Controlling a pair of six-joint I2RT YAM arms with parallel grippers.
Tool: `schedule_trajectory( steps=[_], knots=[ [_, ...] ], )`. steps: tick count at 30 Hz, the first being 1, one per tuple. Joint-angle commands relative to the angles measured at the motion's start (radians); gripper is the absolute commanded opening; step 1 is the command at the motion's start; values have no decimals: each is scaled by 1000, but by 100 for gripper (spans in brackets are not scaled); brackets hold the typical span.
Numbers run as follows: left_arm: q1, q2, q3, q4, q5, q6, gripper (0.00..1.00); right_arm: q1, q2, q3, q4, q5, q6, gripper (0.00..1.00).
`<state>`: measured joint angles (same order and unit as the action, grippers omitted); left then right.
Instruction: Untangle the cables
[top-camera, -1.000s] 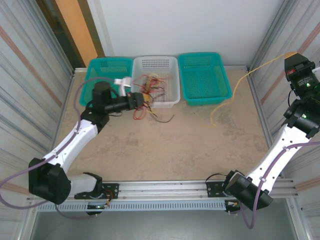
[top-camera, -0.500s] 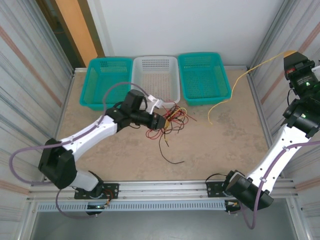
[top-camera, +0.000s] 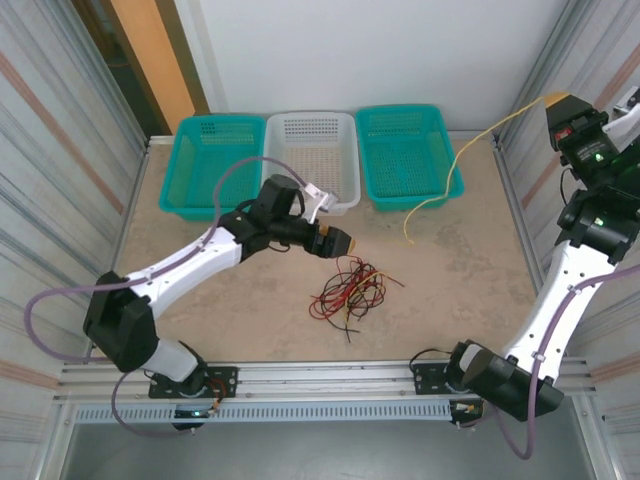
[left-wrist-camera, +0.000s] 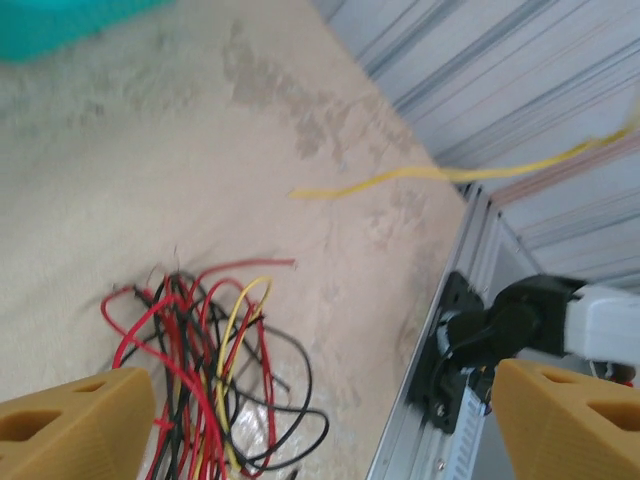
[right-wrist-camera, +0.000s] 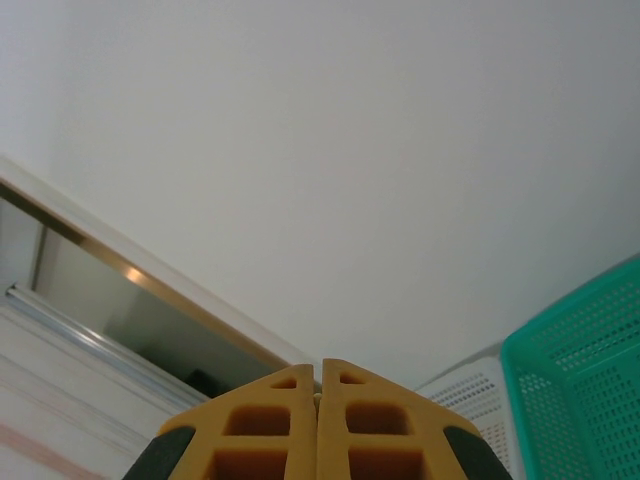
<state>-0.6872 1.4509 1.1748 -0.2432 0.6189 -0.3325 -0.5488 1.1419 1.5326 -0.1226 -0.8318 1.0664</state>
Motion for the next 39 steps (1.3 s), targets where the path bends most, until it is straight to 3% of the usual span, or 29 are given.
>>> schedule_trajectory(
  steps=[1,5,8,16,20,23,29,35,39],
  knots=[
    [27,-103,59,-8,22,25,89,83,8,-22,43,5,-4,0],
    [29,-129,98,33,117,66,90,245,30,-52,31,59,-48,0],
    [27,-93,130,26,115,75,90,351,57,-57,38,92,-64,0],
    [9,-5,146,93,191,18,82,507,122,-38,50,129,-89,0],
    [-2,30,156,46,179,48,76,531,142,-37,88,125,-63,0],
    [-2,37,133,18,105,58,72,538,156,-23,95,124,-53,0],
    [-12,43,90,54,116,27,70,544,175,-14,129,118,-23,0],
    [-17,83,78,45,101,-2,53,544,181,-11,153,119,-3,0],
    [-18,90,60,83,133,-25,54,544,184,-7,153,111,2,0]
  ],
)
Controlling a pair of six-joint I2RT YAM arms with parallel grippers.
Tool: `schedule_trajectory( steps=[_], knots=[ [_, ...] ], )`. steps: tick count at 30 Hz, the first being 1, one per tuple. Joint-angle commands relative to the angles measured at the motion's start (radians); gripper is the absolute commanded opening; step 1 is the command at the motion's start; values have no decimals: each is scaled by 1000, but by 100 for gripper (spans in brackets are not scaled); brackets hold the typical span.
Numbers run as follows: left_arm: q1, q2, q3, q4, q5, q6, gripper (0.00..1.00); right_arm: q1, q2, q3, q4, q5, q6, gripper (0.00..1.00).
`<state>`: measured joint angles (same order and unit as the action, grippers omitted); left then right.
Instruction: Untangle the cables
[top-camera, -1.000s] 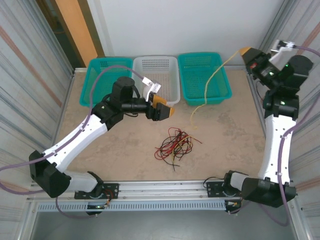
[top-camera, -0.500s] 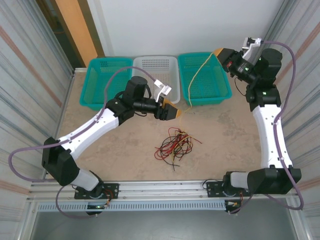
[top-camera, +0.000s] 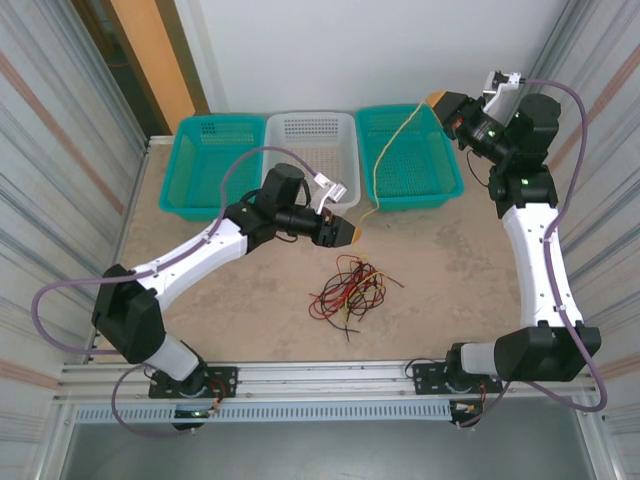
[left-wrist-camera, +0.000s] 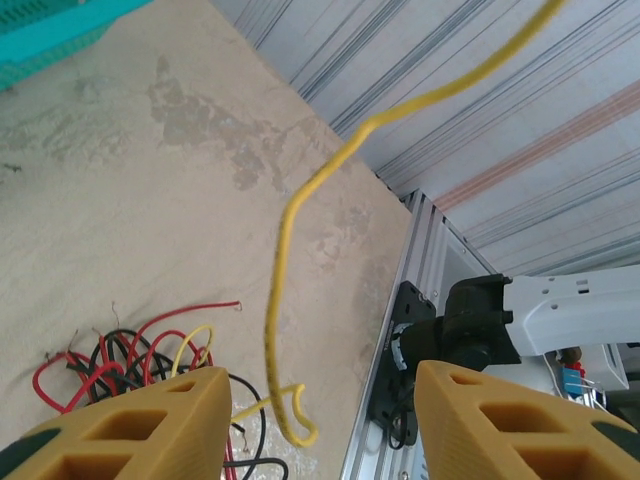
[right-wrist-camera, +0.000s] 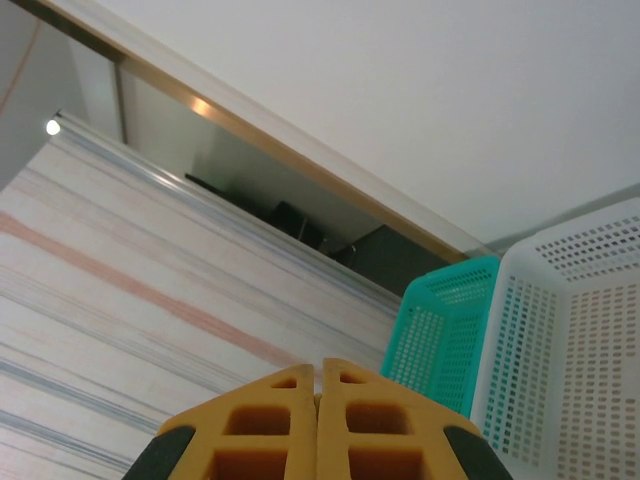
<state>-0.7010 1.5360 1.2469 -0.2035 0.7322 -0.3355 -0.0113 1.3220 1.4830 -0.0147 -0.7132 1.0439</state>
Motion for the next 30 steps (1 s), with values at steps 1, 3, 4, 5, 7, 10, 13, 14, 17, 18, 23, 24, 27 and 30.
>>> schedule_trajectory(
  steps=[1,3,4,5,7,10,13,14,17,18,23,24,27,30],
  knots=[
    [-3,7,-13,54,27,-28,56,7,4,41,47,-10,26,0],
    [-3,11,-17,70,32,-34,59,7,3,37,54,-12,31,0],
    [-3,12,-20,78,32,-38,59,8,4,37,58,-12,33,0],
    [-3,14,-19,83,33,-41,59,7,3,37,61,-15,36,0],
    [-4,20,-21,92,36,-50,56,7,3,37,62,-14,37,0],
    [-4,33,-20,98,32,-69,46,7,5,39,64,-20,39,0],
    [-4,42,-26,101,33,-80,44,7,5,39,68,-22,41,0],
    [-4,42,-31,111,40,-87,44,7,5,39,71,-23,43,0],
    [-3,38,-47,142,57,-98,36,7,6,39,81,-25,48,0],
    [-3,36,-45,133,57,-91,27,7,6,40,79,-25,44,0],
    [1,0,-14,-46,-62,23,0,-27,8,64,19,-32,4,0],
    [1,-16,-14,-89,-90,56,0,-45,7,71,4,-41,-4,0],
    [-7,-62,-18,-222,-154,157,0,-120,27,132,-80,-116,-44,0],
    [-18,-108,-32,-355,-247,231,0,-234,47,182,-166,-194,-78,0]
  ],
)
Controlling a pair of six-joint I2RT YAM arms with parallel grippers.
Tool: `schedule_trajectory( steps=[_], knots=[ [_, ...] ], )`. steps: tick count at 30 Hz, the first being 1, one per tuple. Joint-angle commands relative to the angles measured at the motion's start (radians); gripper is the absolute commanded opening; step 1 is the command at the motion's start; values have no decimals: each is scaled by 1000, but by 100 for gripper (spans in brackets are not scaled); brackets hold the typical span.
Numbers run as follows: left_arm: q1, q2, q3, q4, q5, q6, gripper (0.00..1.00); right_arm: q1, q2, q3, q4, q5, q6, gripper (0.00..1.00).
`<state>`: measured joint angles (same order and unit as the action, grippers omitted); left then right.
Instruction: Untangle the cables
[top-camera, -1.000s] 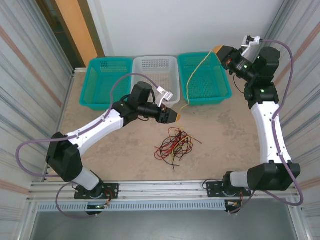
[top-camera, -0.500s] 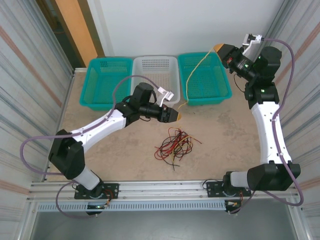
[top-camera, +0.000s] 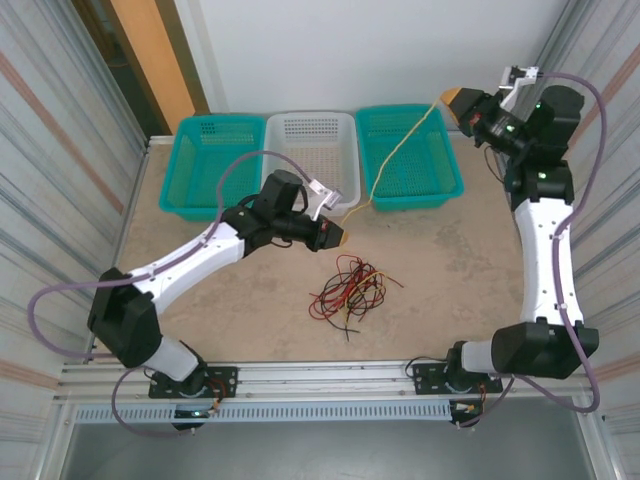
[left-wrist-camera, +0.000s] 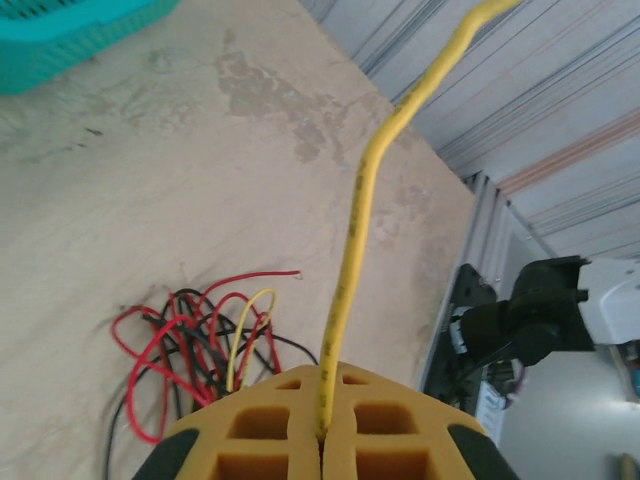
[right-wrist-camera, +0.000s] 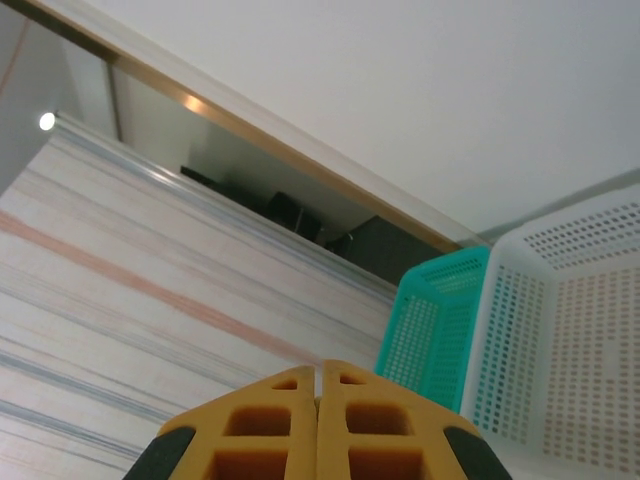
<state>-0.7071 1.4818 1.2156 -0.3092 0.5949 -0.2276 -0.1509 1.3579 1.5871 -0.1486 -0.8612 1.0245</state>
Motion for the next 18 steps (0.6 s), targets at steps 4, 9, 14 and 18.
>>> schedule_trajectory(
  steps=[4,9,14,18],
  knots=[
    [-9,-116,-51,-325,-167,136,0,-272,24,115,-82,-108,-57,19],
    [59,-161,-71,-304,-140,67,0,-320,21,113,-88,-97,-37,72],
    [206,-210,30,-278,-168,-66,0,-263,-27,42,-92,-82,-50,73],
    [392,-186,165,-334,-295,-162,0,-164,-91,-21,-153,-28,-112,73]
  ],
)
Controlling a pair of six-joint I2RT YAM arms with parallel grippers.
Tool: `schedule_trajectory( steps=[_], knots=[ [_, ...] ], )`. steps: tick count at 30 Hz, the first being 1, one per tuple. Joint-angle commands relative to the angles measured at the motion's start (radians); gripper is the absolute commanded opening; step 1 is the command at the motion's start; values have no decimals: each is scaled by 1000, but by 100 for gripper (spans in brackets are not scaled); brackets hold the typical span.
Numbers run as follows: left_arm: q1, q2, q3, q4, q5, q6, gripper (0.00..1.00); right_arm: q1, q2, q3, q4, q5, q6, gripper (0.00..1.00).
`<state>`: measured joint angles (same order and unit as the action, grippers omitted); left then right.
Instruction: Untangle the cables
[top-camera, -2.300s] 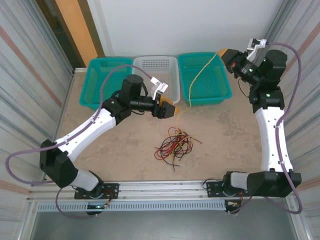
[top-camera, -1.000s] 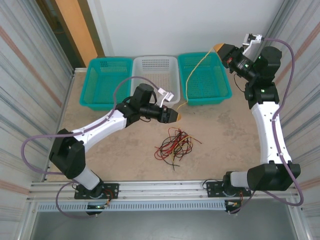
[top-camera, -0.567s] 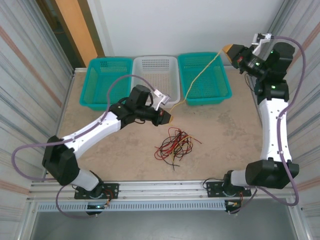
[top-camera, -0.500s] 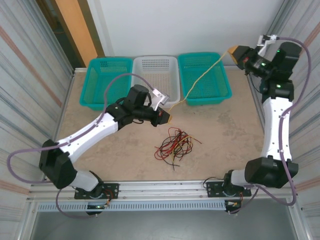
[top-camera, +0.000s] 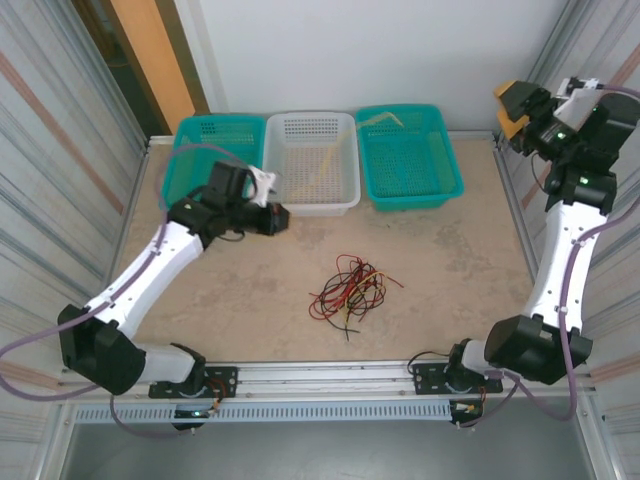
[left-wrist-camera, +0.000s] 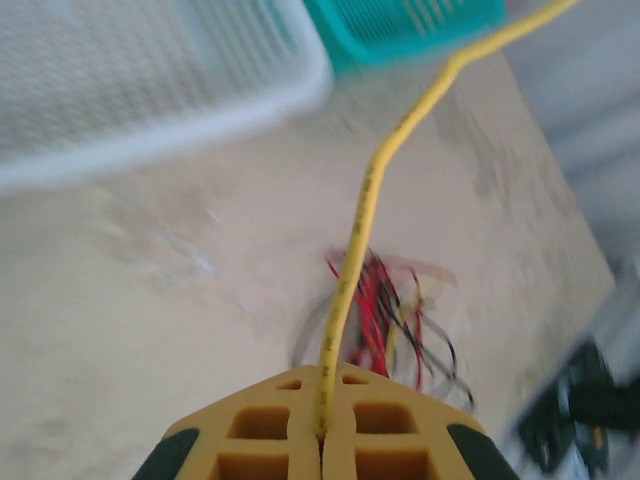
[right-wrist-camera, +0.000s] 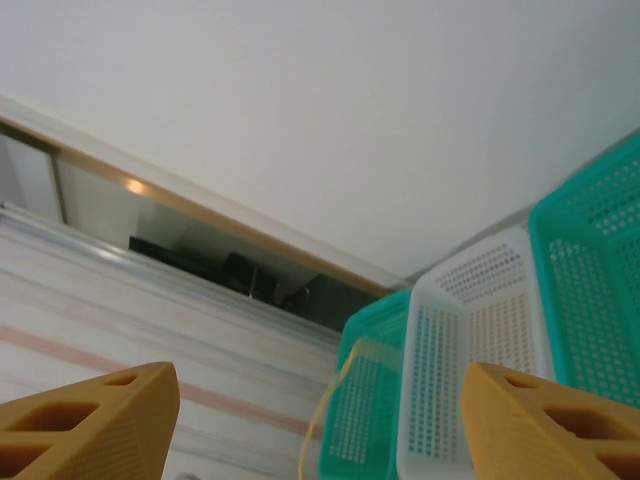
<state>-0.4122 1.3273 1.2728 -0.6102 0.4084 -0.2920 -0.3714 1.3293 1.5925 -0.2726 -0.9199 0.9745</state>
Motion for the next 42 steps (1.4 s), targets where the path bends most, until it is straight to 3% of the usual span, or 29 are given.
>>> schedule_trajectory(
  steps=[1,5,10,12,23,31,32,33,35,38,42],
  knots=[
    [152,-8,147,-46,-118,-110,0,92,-81,-49,-39,51,-77,73],
    [330,97,216,49,-1,-192,0,245,-138,-119,-86,132,-135,73],
    [405,220,241,253,46,-217,0,391,-210,-219,-107,201,-174,73],
    [406,257,246,283,0,-193,0,416,-242,-267,-106,217,-174,73],
    [434,416,301,269,-122,-19,0,424,-406,-480,-217,237,-215,72],
    [469,500,290,324,-133,-95,0,424,-435,-514,-217,237,-204,66],
    [469,515,296,328,-134,-99,12,425,-434,-510,-220,237,-204,66],
    [470,528,303,334,-134,-102,31,425,-433,-508,-221,238,-204,65],
    [474,552,317,336,-134,-102,48,426,-438,-508,-226,240,-200,65],
    [478,573,320,345,-132,-112,61,425,-453,-515,-248,259,-204,65],
    [481,571,312,361,-138,-141,64,425,-474,-534,-283,283,-214,66]
  ],
)
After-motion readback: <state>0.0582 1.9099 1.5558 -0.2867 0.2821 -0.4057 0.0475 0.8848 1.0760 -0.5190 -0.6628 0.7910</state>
